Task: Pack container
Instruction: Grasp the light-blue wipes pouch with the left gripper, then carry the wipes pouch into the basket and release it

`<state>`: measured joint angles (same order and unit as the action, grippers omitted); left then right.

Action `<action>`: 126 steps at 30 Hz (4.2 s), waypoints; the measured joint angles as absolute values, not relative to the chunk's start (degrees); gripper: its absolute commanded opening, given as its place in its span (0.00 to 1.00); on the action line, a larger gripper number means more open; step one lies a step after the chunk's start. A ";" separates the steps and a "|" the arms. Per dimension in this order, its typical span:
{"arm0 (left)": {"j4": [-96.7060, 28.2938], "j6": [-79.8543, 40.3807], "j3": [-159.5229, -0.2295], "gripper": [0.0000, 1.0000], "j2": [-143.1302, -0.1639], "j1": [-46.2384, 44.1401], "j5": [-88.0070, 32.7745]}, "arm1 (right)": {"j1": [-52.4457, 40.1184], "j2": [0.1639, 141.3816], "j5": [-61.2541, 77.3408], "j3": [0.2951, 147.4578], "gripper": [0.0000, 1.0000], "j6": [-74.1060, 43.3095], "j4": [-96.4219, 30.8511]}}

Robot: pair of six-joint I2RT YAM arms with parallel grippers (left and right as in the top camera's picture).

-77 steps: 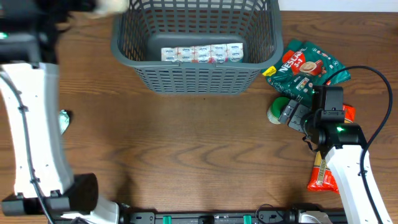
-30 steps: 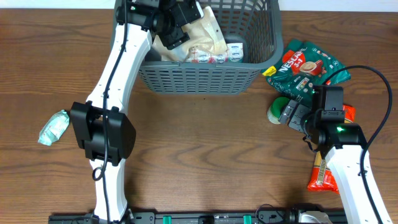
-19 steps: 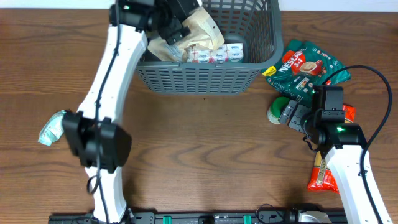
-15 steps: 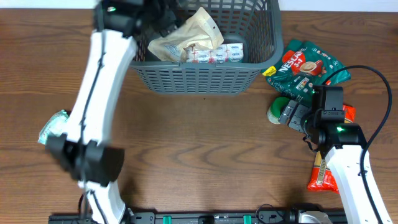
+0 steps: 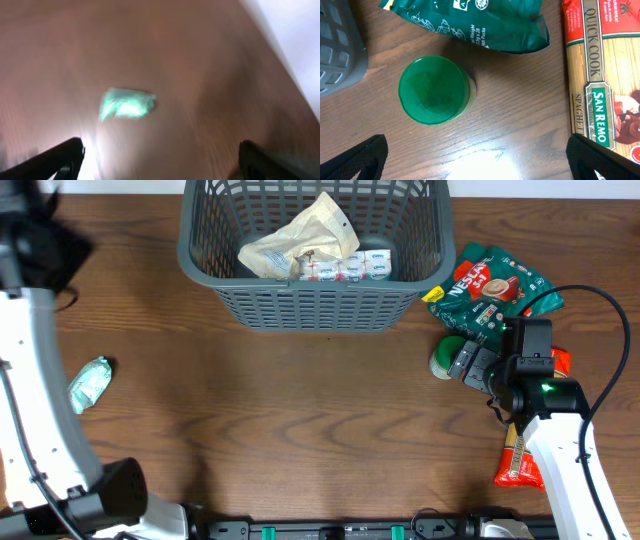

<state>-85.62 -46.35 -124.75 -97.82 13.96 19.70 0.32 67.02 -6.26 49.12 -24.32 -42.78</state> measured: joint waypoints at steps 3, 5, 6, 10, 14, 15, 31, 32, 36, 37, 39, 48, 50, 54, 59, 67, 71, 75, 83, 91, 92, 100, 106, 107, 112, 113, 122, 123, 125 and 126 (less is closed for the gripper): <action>-89.69 -64.60 -120.84 0.99 -97.86 19.62 20.64 | 0.32 67.02 -6.24 49.12 0.99 -24.32 -42.78; -89.27 -72.64 -117.67 0.99 -97.86 22.48 20.01 | 0.32 67.02 -6.24 49.12 0.99 -24.32 -42.78; -88.44 -76.01 -115.66 0.99 -97.86 23.86 19.09 | 0.32 67.02 -6.22 49.12 0.99 -24.32 -42.78; -84.20 -83.46 -108.40 0.98 -97.91 27.62 14.55 | 0.32 67.02 -5.78 49.12 0.99 -24.32 -42.63; -78.11 -90.24 -98.70 0.99 -98.00 30.24 10.13 | 0.32 67.02 -4.97 49.12 0.99 -24.32 -42.57; -75.75 -91.68 -95.83 0.99 -98.04 30.74 8.86 | 0.32 67.02 -4.89 49.12 0.99 -24.32 -42.61; -42.57 -97.32 -69.43 0.88 -98.30 32.16 4.89 | 0.32 67.02 -3.33 49.12 0.99 -24.32 -42.74; -41.74 -97.45 -68.95 0.88 -98.56 32.16 4.97 | 0.32 67.02 -3.29 49.12 0.99 -24.32 -42.72; -39.66 -97.49 -68.58 0.88 -101.06 32.16 5.41 | 0.32 67.02 -3.18 49.12 0.99 -24.32 -42.74; -39.46 -97.51 -68.58 0.88 -101.89 32.16 5.54 | 0.32 67.02 -3.18 49.12 0.99 -24.32 -42.74; -38.85 -97.51 -68.53 0.88 -103.55 32.16 5.58 | 0.32 67.02 -3.16 49.12 0.99 -24.32 -42.74; -37.04 -97.47 -68.47 0.78 -110.21 32.16 6.00 | 0.32 67.02 -3.14 49.12 0.99 -24.32 -42.76; -37.01 -97.86 -68.47 0.62 -110.26 32.16 6.04 | 0.32 67.02 -3.14 49.15 0.99 -24.32 -42.78; -36.91 -96.79 -68.40 0.46 -110.28 32.16 5.98 | 0.32 67.02 -3.11 49.12 0.99 -24.32 -42.78; -36.84 -91.88 -68.36 0.31 -110.28 32.16 4.97 | 0.32 67.02 -2.98 49.12 0.99 -24.32 -42.78; -34.50 -75.88 -68.71 0.12 -109.08 32.05 2.17 | 0.32 67.02 -2.96 49.12 0.99 -24.32 -42.78; -34.02 -62.48 -70.98 0.09 -104.88 31.44 1.06 | 0.32 67.02 -2.98 49.12 0.99 -24.32 -42.78; -32.67 -45.45 -76.34 0.09 -97.01 29.50 -3.97 | 0.32 67.02 -2.98 49.12 0.99 -24.32 -42.78; -39.59 -18.65 -93.10 0.05 -87.55 20.51 -13.74 | 0.32 67.02 -2.98 49.12 0.99 -24.32 -42.44; -44.95 5.87 -107.31 0.07 -87.81 4.40 -15.53 | 0.32 67.02 -2.98 49.12 0.99 -23.59 -39.62; -44.93 9.15 -108.03 0.08 -87.90 2.44 -15.64 | 0.32 67.02 -2.98 49.12 0.99 -23.49 -39.59; -40.66 42.04 -109.27 0.09 -90.65 -12.97 -15.18 | 0.32 67.02 -2.98 49.12 0.99 -23.44 -39.59; -33.54 54.98 -109.36 0.08 -98.74 -18.41 -10.85 | 0.32 67.02 -2.98 49.12 0.99 -23.44 -39.64; -32.97 55.75 -109.36 0.07 -100.09 -18.44 -10.39 | 0.32 67.02 -2.98 49.12 0.99 -23.44 -39.70; -30.81 58.37 -109.36 0.06 -108.64 -17.76 -6.48 | 0.32 67.02 -2.90 49.12 0.99 -23.44 -40.60; -30.81 58.57 -109.36 0.06 -109.86 -17.61 -5.67 | 0.32 67.02 -2.81 49.12 0.99 -23.44 -40.91; -31.29 58.96 -109.32 0.12 -116.05 -15.81 -1.26 | 0.32 67.02 -2.70 49.12 0.99 -23.44 -41.80; -31.53 58.96 -109.32 0.16 -116.05 -15.70 -1.19 | 0.32 67.02 -2.72 49.12 0.99 -23.44 -41.82; -31.73 59.13 -109.32 0.29 -116.05 -15.46 -1.04 | 0.32 67.02 -2.72 49.12 0.99 -23.44 -41.95; -31.90 59.07 -109.32 0.32 -116.05 -15.42 -1.04 | 0.32 67.02 -2.72 49.12 0.99 -23.44 -41.98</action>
<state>-31.90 59.07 -109.32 -116.05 -15.42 -1.04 0.32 67.02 -2.72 49.12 -23.44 -41.98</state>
